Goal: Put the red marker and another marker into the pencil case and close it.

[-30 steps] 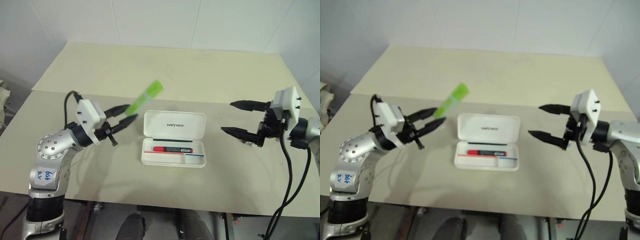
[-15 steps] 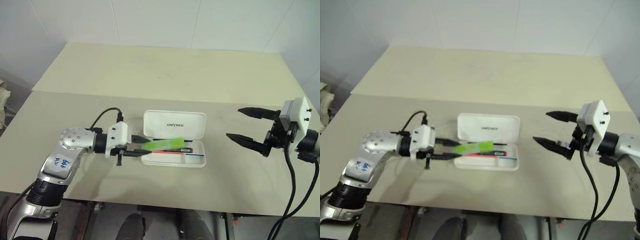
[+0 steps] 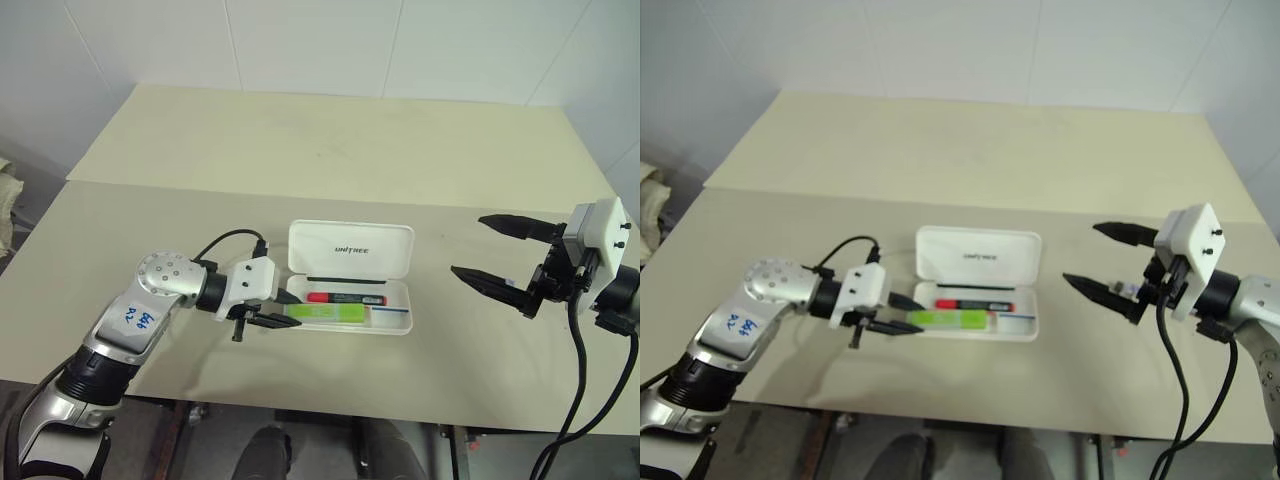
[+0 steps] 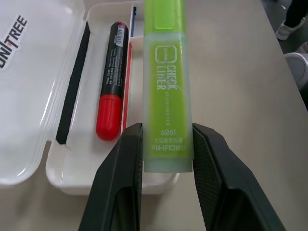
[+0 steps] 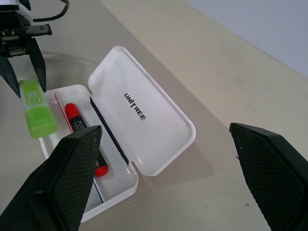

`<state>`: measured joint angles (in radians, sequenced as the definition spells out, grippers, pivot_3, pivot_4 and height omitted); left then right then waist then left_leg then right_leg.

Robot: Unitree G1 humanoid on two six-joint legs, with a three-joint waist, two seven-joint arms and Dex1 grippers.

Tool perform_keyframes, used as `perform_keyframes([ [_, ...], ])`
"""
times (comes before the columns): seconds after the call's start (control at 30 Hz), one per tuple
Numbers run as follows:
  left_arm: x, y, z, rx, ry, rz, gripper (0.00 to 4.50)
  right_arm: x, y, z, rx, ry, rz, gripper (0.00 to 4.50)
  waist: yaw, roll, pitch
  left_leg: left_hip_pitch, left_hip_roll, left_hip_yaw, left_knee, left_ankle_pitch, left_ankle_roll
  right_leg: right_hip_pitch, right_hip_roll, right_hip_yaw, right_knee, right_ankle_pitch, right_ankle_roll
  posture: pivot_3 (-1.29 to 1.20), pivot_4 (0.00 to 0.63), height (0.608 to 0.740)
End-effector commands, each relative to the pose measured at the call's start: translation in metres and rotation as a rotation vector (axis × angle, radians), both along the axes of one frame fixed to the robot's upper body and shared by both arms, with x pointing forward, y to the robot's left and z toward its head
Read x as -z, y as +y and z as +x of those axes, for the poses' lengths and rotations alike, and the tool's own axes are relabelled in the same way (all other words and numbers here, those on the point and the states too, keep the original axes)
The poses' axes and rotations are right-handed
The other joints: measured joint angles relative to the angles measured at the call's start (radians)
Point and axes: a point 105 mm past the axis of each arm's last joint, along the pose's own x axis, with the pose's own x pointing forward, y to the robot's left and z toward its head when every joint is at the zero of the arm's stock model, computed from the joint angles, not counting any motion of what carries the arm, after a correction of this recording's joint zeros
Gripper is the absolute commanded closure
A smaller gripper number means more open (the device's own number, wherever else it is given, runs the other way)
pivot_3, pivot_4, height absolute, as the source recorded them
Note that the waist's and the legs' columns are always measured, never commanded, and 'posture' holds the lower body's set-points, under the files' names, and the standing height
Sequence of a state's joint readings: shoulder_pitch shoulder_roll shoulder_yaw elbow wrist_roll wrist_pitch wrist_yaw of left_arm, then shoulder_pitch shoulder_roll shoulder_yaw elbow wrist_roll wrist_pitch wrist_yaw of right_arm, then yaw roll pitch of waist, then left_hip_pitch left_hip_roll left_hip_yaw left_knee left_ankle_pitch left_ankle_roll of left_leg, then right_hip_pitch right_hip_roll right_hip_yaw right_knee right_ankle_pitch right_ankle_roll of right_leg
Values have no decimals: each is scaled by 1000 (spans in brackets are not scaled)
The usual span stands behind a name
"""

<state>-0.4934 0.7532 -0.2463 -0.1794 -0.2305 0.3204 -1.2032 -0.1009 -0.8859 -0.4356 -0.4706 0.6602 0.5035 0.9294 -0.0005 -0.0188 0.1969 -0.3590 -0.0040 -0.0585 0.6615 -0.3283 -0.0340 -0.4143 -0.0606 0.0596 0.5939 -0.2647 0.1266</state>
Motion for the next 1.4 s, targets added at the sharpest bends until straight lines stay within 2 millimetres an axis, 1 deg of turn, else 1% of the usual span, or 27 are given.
perform_keyframes([
  [0.03, -3, -2, 0, 30, -5, 17, 3494, -10, 2, -5, -6, -49, 10, 0, 0, 0, 0, 0, 0, 0, 0, 0, 0, 0, 0, 0, 0, 0, 0, 0, 150, 740],
  [0.17, -1, -2, 1, 34, 9, 50, 3494, -11, 3, -6, -4, -51, 12, 0, -1, 0, 0, 0, 0, 0, 0, 0, 0, 0, 0, 0, 0, 0, 0, 0, 150, 740],
  [0.4, 1, -3, 11, 0, -1, 73, 3494, -11, 4, -7, 4, -59, 21, 0, 0, 0, 0, 0, 0, 0, 1, 0, 0, 0, 0, 0, 1, 0, 0, 0, 150, 740],
  [0.57, -1, -9, 15, -1, -12, 65, 3494, -11, 5, -7, 5, -62, 26, 0, 0, 0, 0, 0, 0, 0, 2, 0, 0, 0, 0, 0, 2, 0, 0, 0, 150, 740],
  [0.93, 1, -14, 16, 1, -2, 78, 3494, -11, 7, -8, 12, -71, 38, 0, 0, 0, 0, 0, 0, 0, 2, 0, 0, 0, 0, 0, 4, 0, 0, 0, 150, 740],
  [1.1, 4, -16, 21, -26, -5, 94, 3494, -11, 8, -8, 14, -74, 42, 0, 0, 0, 0, 0, 0, 0, 3, 1, 1, 0, 0, 0, 4, 0, 0, 0, 150, 740],
  [1.4, 9, -18, 22, -27, 13, 113, 3494, -11, 8, -10, 21, -78, 47, 0, 0, 0, 0, 1, -1, 0, 4, 1, 1, 0, 0, 1, 6, 0, 0, 0, 150, 740],
])
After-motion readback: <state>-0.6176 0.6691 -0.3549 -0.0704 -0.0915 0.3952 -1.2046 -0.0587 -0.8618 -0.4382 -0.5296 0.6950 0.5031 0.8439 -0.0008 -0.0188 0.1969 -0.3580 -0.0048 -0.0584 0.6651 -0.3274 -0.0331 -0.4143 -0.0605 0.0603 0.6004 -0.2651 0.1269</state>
